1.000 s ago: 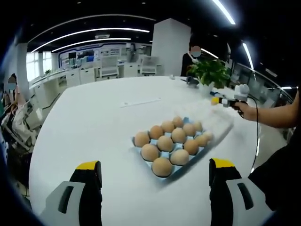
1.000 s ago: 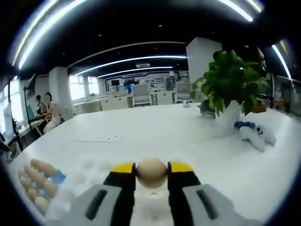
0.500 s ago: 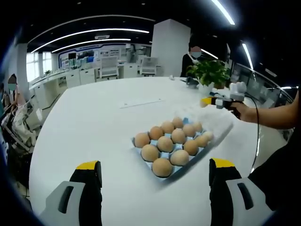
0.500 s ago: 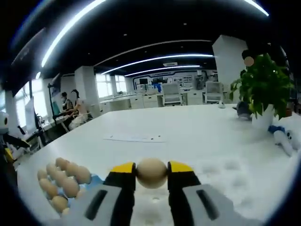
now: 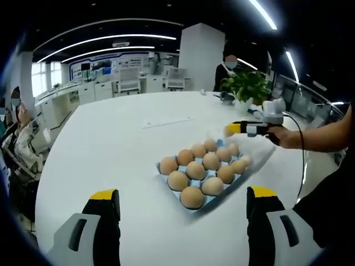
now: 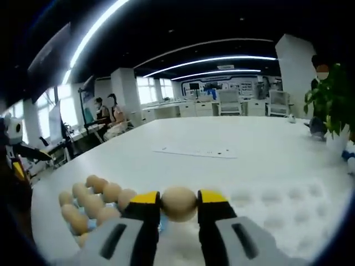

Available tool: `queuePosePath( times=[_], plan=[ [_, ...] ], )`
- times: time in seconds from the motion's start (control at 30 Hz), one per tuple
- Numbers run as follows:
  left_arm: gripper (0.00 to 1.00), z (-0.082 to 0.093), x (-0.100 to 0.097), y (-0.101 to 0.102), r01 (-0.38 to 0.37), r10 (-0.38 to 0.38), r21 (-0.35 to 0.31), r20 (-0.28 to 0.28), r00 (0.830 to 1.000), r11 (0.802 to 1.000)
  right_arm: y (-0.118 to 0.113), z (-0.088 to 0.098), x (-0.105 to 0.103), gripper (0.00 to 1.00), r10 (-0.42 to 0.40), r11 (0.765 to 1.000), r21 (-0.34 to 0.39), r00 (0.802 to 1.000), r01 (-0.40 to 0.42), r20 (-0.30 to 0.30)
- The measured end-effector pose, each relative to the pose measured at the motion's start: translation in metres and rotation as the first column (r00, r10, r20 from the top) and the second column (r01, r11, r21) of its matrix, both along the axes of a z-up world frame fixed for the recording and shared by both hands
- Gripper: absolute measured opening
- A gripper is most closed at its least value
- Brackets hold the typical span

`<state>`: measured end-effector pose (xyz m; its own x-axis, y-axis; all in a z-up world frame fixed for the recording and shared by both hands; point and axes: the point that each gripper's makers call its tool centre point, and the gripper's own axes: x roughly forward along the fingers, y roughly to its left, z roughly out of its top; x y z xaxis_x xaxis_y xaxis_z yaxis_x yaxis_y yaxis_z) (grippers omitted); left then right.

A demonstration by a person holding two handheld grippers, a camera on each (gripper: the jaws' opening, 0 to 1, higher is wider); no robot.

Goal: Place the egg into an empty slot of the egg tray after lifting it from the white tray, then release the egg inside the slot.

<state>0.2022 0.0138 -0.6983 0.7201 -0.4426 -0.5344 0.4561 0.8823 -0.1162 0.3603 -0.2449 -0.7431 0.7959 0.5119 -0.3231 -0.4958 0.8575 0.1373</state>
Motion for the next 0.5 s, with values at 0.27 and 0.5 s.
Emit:
queuePosePath(
  times=[0.27,0.5],
  plan=[
    [0.95,-0.001,-0.001,0.001,-0.004,0.004,0.003,-0.002,1.000,1.000,0.020,-0.009,-0.001,0.26,0.059,0.998,0.007,0.998,-0.059,-0.026],
    [0.95,-0.001,-0.001,0.005,-0.016,0.016,0.003,-0.003,1.000,1.000,0.037,-0.021,-0.006,0.26,0.141,0.990,-0.008,0.986,-0.142,-0.088]
  ],
)
